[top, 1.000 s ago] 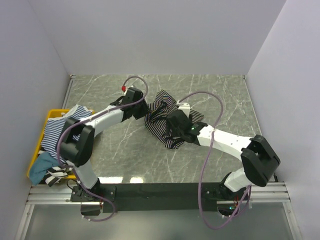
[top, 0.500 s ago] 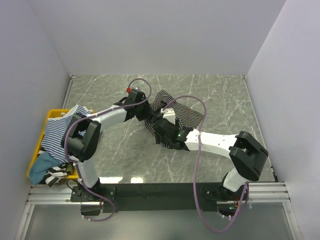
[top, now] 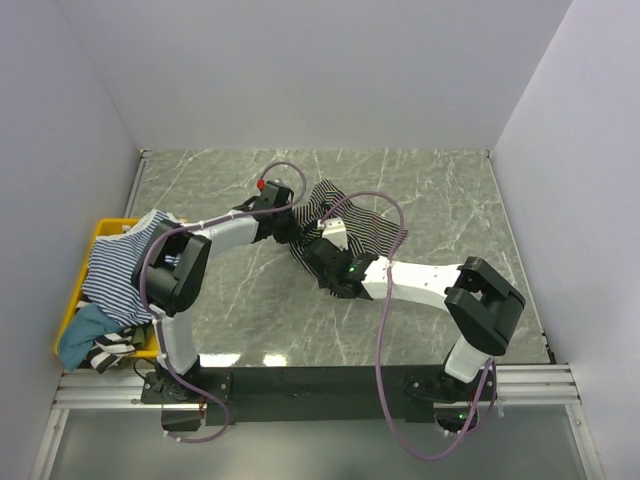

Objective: Fold and stack the tank tops
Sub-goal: Flatten the tank top out

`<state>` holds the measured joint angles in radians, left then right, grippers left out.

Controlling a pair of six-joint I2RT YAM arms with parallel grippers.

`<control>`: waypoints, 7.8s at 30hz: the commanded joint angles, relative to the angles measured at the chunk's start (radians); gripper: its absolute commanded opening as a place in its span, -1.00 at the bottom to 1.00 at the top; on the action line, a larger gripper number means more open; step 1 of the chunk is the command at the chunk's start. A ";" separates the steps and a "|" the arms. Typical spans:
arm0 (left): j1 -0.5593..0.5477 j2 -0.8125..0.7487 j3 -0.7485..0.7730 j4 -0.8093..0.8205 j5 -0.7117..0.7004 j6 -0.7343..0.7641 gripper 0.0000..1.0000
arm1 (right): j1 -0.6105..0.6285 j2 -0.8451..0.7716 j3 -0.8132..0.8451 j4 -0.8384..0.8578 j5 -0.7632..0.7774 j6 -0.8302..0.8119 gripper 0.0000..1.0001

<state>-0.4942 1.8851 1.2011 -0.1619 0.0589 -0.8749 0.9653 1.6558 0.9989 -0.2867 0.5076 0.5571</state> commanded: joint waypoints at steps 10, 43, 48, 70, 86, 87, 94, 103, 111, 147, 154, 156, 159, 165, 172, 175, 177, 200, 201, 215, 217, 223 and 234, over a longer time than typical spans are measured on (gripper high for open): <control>0.016 -0.093 0.094 -0.007 0.022 0.022 -0.99 | -0.002 -0.102 0.070 -0.118 0.157 0.018 -1.00; -0.015 -0.767 0.717 -0.047 0.088 0.042 -0.99 | 0.001 -0.656 0.922 -0.131 0.006 -0.444 -1.00; -0.015 -0.774 0.620 -0.022 0.006 0.039 -0.99 | 0.000 -0.637 0.825 -0.080 0.055 -0.462 -1.00; 0.272 0.318 0.758 0.225 0.105 -0.084 -0.88 | -0.695 0.499 1.345 -0.079 -0.445 -0.184 -0.90; 0.212 -0.226 0.212 0.003 -0.147 -0.035 0.66 | -0.671 -0.099 0.551 -0.040 -0.331 -0.050 0.66; 0.176 -0.309 0.107 -0.022 -0.193 -0.051 0.59 | -0.663 -0.153 0.464 -0.017 -0.346 -0.036 0.62; 0.066 -0.622 -0.351 -0.155 -0.384 -0.203 0.37 | -0.623 -0.582 -0.278 0.012 -0.331 0.073 0.33; 0.051 -0.739 -0.574 -0.219 -0.436 -0.306 0.25 | -0.616 -0.682 -0.577 0.056 -0.371 0.171 0.13; 0.054 -0.563 -0.540 -0.165 -0.426 -0.273 0.26 | -0.614 -0.556 -0.519 0.073 -0.333 0.182 0.14; -0.009 -0.873 -0.609 -0.335 -0.229 -0.285 -0.99 | -0.594 -0.702 -0.373 -0.336 -0.363 0.201 -0.55; -0.009 -0.882 -0.638 -0.315 -0.215 -0.276 -0.99 | -0.456 -0.554 -0.398 -0.319 -0.248 0.308 0.11; -0.007 -0.880 -0.638 -0.315 -0.218 -0.273 -0.99 | -0.455 -0.562 -0.421 -0.312 -0.218 0.320 0.15; -0.006 -0.882 -0.638 -0.314 -0.217 -0.268 -0.99 | -0.456 -0.556 -0.440 -0.305 -0.199 0.340 0.14; 0.019 -0.893 -0.632 -0.318 -0.211 -0.245 -0.99 | -0.456 -0.479 -0.459 -0.232 -0.201 0.366 0.13; 0.046 -0.905 -0.634 -0.318 -0.186 -0.220 -0.99 | -0.459 -0.459 -0.425 -0.212 -0.155 0.389 0.14; 0.052 -0.911 -0.632 -0.318 -0.177 -0.214 -0.99 | -0.458 -0.537 -0.447 -0.207 -0.169 0.392 0.13; 0.055 -0.911 -0.632 -0.317 -0.169 -0.214 -0.99 | -0.458 -0.580 -0.457 -0.215 -0.159 0.397 0.13; 0.059 -0.909 -0.632 -0.303 -0.160 -0.208 -0.99 | -0.488 -0.352 -0.430 -0.121 -0.184 0.360 -0.59; 0.059 -0.909 -0.629 -0.301 -0.159 -0.204 -0.99 | -0.488 -0.349 -0.425 -0.123 -0.185 0.357 -0.97; 0.059 -0.959 -0.633 -0.292 -0.093 -0.187 -0.99 | -0.485 -0.701 -0.394 -0.357 -0.152 0.299 -1.00; 0.059 -0.975 -0.623 -0.303 -0.067 -0.182 -0.99 | -0.485 -0.749 -0.379 -0.384 -0.164 0.299 -1.00; 0.075 -0.990 -0.355 -0.301 -0.138 -0.107 -0.99 | -0.493 -0.809 -0.028 -0.448 -0.138 0.206 -1.00; 0.270 -0.064 0.965 0.021 -0.030 0.077 -0.99 | -0.700 0.180 1.521 -0.206 -0.196 -0.204 -1.00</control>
<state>-0.2451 1.6005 1.8614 -0.2459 -0.0231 -0.9043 0.3138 1.6417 2.2047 -0.5430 0.3477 0.4728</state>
